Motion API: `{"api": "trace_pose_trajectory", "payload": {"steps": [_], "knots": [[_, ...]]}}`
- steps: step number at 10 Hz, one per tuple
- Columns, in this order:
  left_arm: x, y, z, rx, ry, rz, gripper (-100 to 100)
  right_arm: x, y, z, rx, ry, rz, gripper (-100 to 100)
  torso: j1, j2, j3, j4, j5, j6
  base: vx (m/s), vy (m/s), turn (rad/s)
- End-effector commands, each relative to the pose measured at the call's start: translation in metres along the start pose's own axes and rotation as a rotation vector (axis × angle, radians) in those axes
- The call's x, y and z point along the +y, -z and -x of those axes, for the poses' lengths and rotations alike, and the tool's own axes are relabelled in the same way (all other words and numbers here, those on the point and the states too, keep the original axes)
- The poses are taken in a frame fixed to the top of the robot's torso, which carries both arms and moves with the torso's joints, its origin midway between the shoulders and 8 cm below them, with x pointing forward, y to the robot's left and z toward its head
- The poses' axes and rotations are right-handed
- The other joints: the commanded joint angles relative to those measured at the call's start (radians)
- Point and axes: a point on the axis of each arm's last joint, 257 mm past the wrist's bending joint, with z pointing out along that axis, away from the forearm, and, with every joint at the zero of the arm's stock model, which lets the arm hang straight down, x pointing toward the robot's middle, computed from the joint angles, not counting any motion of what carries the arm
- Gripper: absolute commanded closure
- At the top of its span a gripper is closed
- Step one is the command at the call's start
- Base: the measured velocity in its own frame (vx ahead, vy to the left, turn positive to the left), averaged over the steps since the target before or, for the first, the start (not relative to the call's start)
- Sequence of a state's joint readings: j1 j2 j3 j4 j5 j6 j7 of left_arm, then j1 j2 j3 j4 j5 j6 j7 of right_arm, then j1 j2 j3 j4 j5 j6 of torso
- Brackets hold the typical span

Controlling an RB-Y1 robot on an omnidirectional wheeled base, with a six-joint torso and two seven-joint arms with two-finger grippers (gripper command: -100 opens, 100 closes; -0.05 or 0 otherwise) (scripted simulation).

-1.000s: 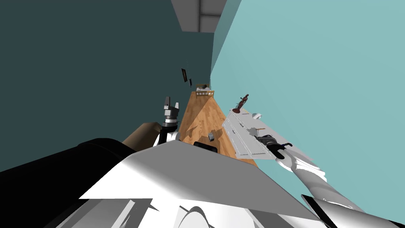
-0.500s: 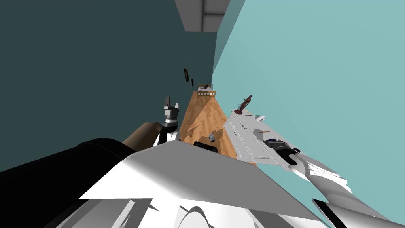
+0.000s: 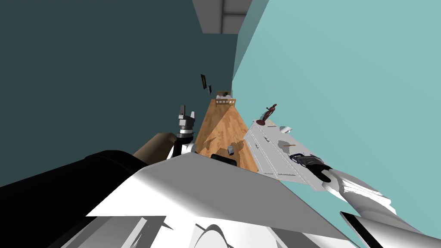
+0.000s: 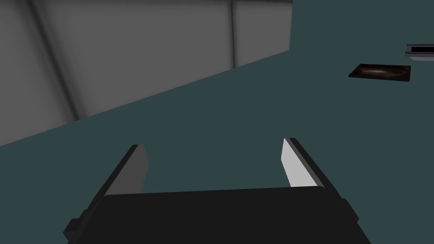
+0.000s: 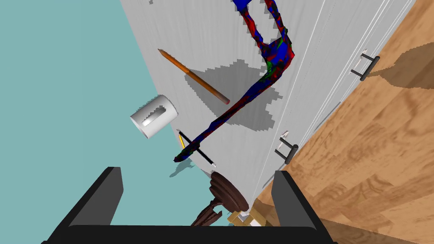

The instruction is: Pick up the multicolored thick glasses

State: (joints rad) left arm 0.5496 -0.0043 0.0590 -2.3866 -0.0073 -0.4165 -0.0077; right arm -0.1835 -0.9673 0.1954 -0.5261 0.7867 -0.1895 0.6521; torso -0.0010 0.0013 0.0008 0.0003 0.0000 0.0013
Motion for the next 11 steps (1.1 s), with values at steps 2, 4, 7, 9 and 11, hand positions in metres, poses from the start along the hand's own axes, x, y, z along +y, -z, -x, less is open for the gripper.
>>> {"api": "trace_pose_trajectory", "payload": {"steps": [2,4,7,9,11], "knots": [[0.000,0.000,0.000,0.000,0.000,0.000,0,0.001,-0.001,0.008,-0.004,0.030,-0.003,-100,-0.001,-0.003,-0.002,-0.001,0.000,0.001,0.084,-0.025,-0.216],[0.000,0.000,0.000,0.000,0.000,0.000,0,0.006,-0.003,0.030,-0.038,0.061,0.002,-100,-0.001,-0.002,-0.001,-0.001,0.000,-0.001,0.051,-0.030,-0.129],[0.000,0.000,0.000,0.000,0.000,0.000,0,0.018,-0.004,0.063,-0.094,0.091,0.016,-100,-0.002,-0.005,-0.003,-0.001,-0.001,0.001,0.087,-0.030,-0.160],[0.000,0.000,0.000,0.000,0.000,0.000,0,0.026,-0.004,0.071,-0.102,0.115,0.023,-100,-0.001,-0.002,-0.001,-0.001,0.000,-0.001,0.051,-0.020,-0.114],[0.000,0.000,0.000,0.000,0.000,0.000,0,0.038,-0.002,0.085,-0.124,0.137,0.035,-100,-0.003,-0.006,-0.004,-0.001,-0.001,0.001,0.128,-0.038,-0.278]]}}
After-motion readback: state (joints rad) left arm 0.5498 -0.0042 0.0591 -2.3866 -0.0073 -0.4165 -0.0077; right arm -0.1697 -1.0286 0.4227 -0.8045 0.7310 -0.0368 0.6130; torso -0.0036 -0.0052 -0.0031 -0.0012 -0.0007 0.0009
